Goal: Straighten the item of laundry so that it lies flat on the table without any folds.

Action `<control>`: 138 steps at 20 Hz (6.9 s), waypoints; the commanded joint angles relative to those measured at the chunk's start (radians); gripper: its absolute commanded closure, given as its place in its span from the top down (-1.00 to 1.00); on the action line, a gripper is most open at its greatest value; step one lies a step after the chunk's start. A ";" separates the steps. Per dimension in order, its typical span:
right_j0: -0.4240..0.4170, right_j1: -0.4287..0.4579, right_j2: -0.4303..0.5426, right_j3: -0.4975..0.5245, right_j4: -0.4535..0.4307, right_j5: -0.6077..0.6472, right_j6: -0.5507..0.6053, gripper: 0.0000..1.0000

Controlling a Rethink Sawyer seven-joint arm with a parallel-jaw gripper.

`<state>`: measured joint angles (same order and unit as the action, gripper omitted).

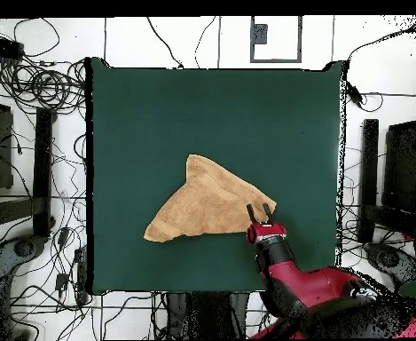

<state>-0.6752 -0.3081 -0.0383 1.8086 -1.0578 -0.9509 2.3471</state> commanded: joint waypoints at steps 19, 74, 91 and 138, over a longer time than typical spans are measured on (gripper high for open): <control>0.214 0.056 -0.319 -0.071 0.366 -0.061 -0.381 1.00; 0.110 0.097 -0.051 -0.085 -0.002 0.085 0.336 1.00; 0.205 0.017 -0.109 -0.195 -0.371 0.203 0.454 1.00; 0.222 0.023 0.009 -0.179 -0.436 0.139 0.549 1.00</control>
<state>-0.5081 -0.3061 -0.1852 1.6615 -1.4690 -0.8582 2.5311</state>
